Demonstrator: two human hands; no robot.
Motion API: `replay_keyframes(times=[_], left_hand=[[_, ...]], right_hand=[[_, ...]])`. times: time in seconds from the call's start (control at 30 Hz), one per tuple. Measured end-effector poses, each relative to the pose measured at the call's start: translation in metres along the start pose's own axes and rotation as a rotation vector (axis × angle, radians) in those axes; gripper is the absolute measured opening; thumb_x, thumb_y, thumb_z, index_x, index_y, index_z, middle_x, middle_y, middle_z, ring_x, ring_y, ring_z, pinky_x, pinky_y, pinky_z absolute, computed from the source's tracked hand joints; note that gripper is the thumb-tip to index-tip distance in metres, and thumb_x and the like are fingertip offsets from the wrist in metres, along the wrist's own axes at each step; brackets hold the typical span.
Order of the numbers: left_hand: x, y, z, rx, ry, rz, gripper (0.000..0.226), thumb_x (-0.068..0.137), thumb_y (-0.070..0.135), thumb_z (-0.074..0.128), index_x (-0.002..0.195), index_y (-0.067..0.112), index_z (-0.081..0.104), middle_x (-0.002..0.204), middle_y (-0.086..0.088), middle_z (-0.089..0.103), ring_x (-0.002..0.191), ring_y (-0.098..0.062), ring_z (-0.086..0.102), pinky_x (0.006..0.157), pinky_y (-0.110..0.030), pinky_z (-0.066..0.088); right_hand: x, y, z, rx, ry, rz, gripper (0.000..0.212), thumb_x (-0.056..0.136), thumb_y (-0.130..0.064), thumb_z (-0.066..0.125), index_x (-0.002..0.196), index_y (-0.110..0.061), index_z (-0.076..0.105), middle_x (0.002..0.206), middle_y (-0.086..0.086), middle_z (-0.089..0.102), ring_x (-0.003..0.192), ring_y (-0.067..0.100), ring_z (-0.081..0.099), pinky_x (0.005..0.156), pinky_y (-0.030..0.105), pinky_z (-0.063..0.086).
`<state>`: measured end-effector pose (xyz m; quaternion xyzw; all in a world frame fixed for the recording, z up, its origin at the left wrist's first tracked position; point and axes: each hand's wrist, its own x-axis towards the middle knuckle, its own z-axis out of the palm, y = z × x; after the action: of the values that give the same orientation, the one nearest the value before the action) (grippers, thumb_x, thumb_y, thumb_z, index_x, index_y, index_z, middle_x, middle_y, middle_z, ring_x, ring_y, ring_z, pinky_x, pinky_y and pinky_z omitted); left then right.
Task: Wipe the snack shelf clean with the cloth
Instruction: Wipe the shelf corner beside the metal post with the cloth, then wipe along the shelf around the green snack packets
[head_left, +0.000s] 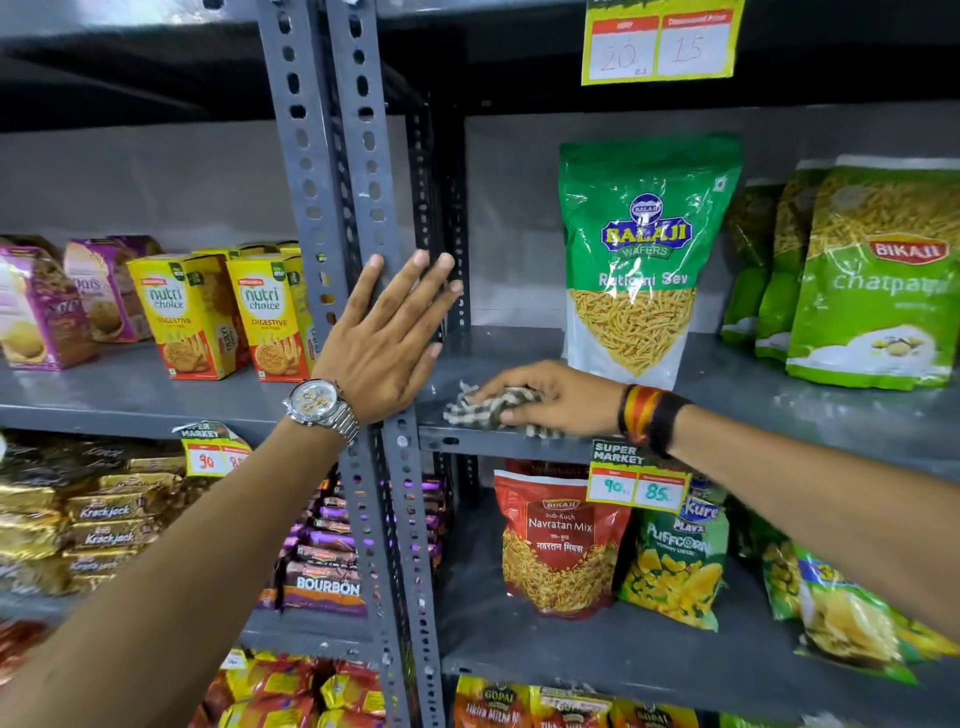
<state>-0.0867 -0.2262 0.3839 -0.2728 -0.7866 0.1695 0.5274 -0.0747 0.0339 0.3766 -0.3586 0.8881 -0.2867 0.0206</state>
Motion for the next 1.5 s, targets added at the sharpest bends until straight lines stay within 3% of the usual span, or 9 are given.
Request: replay_keyframes(times=[0.13, 0.3, 0.6, 0.7, 0.83, 1.03, 1.17, 1.3, 1.5], left_hand=[[-0.002, -0.002, 0.002, 0.012, -0.008, -0.006, 0.067, 0.104, 0.032, 0.035, 0.162, 0.01, 0.012, 0.17, -0.011, 0.009, 0.157, -0.029, 0.003, 0.125, -0.059, 0.004], [-0.002, 0.0, 0.001, 0.01, -0.012, -0.005, 0.066, 0.104, 0.032, 0.034, 0.162, 0.01, 0.011, 0.17, -0.01, 0.008, 0.157, -0.029, 0.002, 0.124, -0.06, 0.006], [-0.001, 0.001, 0.0, 0.002, -0.036, -0.025, 0.064, 0.104, 0.032, 0.031, 0.161, 0.01, 0.015, 0.17, -0.01, 0.008, 0.157, -0.03, 0.003, 0.124, -0.062, 0.006], [0.0, 0.004, -0.003, -0.008, -0.035, -0.032, 0.063, 0.104, 0.033, 0.03, 0.161, 0.01, 0.015, 0.17, -0.011, 0.009, 0.157, -0.031, 0.004, 0.124, -0.061, 0.005], [0.0, 0.006, -0.004, -0.008, -0.045, -0.037, 0.063, 0.104, 0.032, 0.029, 0.161, 0.008, 0.017, 0.17, -0.012, 0.01, 0.156, -0.033, 0.007, 0.123, -0.063, 0.007], [0.001, 0.007, -0.004, 0.006, -0.073, -0.045, 0.063, 0.104, 0.032, 0.028, 0.161, 0.007, 0.017, 0.17, -0.013, 0.01, 0.156, -0.034, 0.007, 0.123, -0.064, 0.007], [0.001, 0.008, -0.006, 0.013, -0.085, -0.051, 0.062, 0.105, 0.033, 0.027, 0.16, 0.007, 0.018, 0.17, -0.013, 0.011, 0.156, -0.034, 0.006, 0.123, -0.064, 0.007], [0.001, 0.011, -0.01, -0.005, -0.125, -0.06, 0.063, 0.105, 0.034, 0.026, 0.16, 0.005, 0.018, 0.17, -0.014, 0.01, 0.156, -0.035, 0.005, 0.123, -0.064, 0.006], [0.002, 0.034, -0.025, -0.079, -0.199, -0.09, 0.067, 0.103, 0.042, 0.027, 0.157, 0.003, 0.027, 0.168, -0.017, 0.013, 0.156, -0.034, 0.006, 0.123, -0.063, 0.008]], right_hand=[[-0.008, 0.0, -0.03, 0.071, 0.03, 0.009, 0.032, 0.093, -0.011, 0.063, 0.125, -0.016, 0.063, 0.101, -0.017, 0.067, 0.079, -0.014, 0.064, 0.075, 0.009, 0.048], [0.016, 0.017, -0.041, 0.045, 0.216, 0.031, 0.029, 0.093, -0.012, 0.063, 0.118, -0.025, 0.066, 0.118, -0.009, 0.066, 0.111, 0.007, 0.06, 0.106, 0.029, 0.041], [-0.008, 0.037, -0.02, 0.002, 0.183, 0.144, 0.03, 0.094, -0.016, 0.06, 0.121, -0.029, 0.064, 0.119, -0.005, 0.066, 0.108, 0.019, 0.064, 0.094, 0.031, 0.049], [-0.039, 0.04, -0.025, 0.075, 0.116, 0.115, 0.032, 0.094, -0.019, 0.062, 0.122, -0.033, 0.064, 0.121, -0.004, 0.069, 0.084, 0.022, 0.067, 0.08, 0.036, 0.055], [-0.077, 0.04, -0.051, 0.206, 0.088, 0.067, 0.033, 0.09, -0.013, 0.068, 0.122, -0.019, 0.066, 0.117, 0.001, 0.071, 0.097, 0.008, 0.066, 0.094, 0.025, 0.051], [-0.083, 0.057, -0.036, 0.086, 0.187, 0.094, 0.03, 0.09, -0.02, 0.066, 0.112, -0.041, 0.067, 0.122, -0.005, 0.068, 0.107, 0.048, 0.062, 0.096, 0.063, 0.047], [-0.096, 0.04, -0.045, 0.164, 0.107, 0.038, 0.029, 0.092, -0.014, 0.066, 0.118, -0.026, 0.067, 0.117, -0.003, 0.069, 0.105, 0.012, 0.066, 0.099, 0.027, 0.05], [-0.1, 0.052, -0.039, 0.116, 0.226, 0.07, 0.031, 0.09, -0.016, 0.066, 0.11, -0.039, 0.067, 0.126, 0.0, 0.066, 0.119, 0.017, 0.06, 0.11, 0.046, 0.042], [-0.13, 0.036, -0.069, 0.218, 0.186, 0.044, 0.033, 0.091, -0.011, 0.066, 0.123, -0.017, 0.065, 0.12, -0.004, 0.068, 0.103, -0.004, 0.064, 0.1, 0.014, 0.046]])
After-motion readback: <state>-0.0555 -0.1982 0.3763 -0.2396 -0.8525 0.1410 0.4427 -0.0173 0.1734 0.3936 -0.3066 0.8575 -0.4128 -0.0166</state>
